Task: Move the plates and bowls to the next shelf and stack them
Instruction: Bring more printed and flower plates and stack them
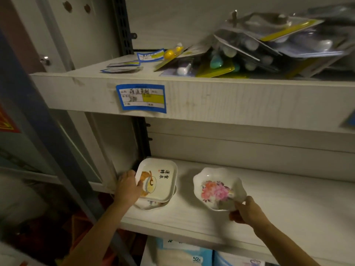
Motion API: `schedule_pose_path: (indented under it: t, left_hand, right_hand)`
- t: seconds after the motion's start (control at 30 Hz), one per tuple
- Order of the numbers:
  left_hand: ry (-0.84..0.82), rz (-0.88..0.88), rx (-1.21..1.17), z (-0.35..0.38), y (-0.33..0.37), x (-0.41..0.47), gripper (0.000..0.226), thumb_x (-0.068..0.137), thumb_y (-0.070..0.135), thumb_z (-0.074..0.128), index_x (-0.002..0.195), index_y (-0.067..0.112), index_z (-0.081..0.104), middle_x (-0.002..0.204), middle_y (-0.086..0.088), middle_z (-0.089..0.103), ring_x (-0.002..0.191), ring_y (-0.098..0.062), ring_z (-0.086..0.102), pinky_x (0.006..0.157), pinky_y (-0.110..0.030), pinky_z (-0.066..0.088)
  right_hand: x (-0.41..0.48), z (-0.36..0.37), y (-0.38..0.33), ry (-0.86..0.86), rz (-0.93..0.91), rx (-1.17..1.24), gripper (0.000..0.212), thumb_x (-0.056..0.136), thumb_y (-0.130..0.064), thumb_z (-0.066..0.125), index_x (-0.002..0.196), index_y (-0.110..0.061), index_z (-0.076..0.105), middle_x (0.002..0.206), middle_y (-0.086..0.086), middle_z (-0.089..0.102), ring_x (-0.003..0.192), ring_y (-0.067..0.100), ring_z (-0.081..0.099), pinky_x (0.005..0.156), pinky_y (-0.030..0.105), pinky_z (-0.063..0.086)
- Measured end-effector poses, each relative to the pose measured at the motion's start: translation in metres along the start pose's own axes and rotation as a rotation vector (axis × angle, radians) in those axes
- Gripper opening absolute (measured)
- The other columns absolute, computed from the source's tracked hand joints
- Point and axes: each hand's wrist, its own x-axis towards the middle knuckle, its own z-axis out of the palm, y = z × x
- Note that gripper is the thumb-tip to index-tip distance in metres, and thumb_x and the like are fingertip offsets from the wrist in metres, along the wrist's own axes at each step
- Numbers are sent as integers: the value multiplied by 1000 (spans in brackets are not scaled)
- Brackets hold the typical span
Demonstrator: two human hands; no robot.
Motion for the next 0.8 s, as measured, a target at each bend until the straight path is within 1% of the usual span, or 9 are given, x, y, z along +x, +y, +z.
schedule_pose_path:
  t: [0.1,0.17,0.23,0.37,0.43,0.5,0.63,0.7,0.8]
  left_hand:
    - [-28,-103,29,7,-3,29,49,89,33,54,125,1,46,126,-20,52,116,-32,51,95,-41,47]
    - [-108,-176,-83,9,-2,41,49,87,39,57,119,2,52,113,-19,60,96,-31,59,79,-38,51]
    - [-189,-211,-228,15,-1,48,44,85,37,59,112,2,59,97,-18,64,78,-27,59,64,-31,48]
    - [-162,-251,-312,23,-1,53,33,86,28,60,104,1,64,96,-23,66,80,-32,59,70,-35,48]
    - [-97,-207,-165,24,0,54,29,92,22,52,99,-3,64,97,-26,64,77,-29,52,68,-33,39]
    - [-12,-155,-87,23,3,53,27,95,18,46,87,-1,64,89,-25,61,75,-28,49,66,-30,34]
    - [113,-84,-20,15,7,48,33,97,20,40,75,0,55,77,-23,56,71,-31,51,64,-32,36]
    - [135,-38,-6,8,11,44,36,98,20,38,76,-3,54,79,-27,58,70,-32,51,64,-34,37]
    - [137,-3,-53,-6,20,32,36,97,19,39,87,-10,58,89,-32,62,82,-40,59,74,-41,46]
  right_hand:
    - [-22,-20,1,-29,3,-27,27,96,-22,46,111,-1,39,74,15,67,61,21,63,54,25,51]
    - [-31,-28,1,-42,4,-43,29,97,-23,44,114,1,40,72,13,68,61,20,64,57,27,54]
    - [-37,-36,5,-39,-2,-44,33,97,-25,42,116,2,42,70,12,69,61,20,65,61,28,55]
    - [-48,-48,7,-45,23,-2,35,97,-27,43,119,0,41,75,10,68,63,17,66,55,21,53]
    - [-52,-52,8,-38,28,-2,34,97,-27,44,119,-2,40,77,9,67,64,16,66,55,20,54]
    - [-55,-55,9,-23,18,-6,32,97,-25,44,119,-2,39,75,9,67,64,17,66,57,21,55]
    - [-56,-59,12,-7,10,2,32,97,-25,43,119,-1,39,74,10,68,63,18,66,57,22,54]
    - [-57,-60,11,-10,7,12,29,97,-23,43,118,-2,39,74,10,67,63,18,66,57,22,54]
    - [-60,-65,9,-13,-7,34,20,97,-20,42,112,-7,38,74,10,67,62,18,65,56,22,52]
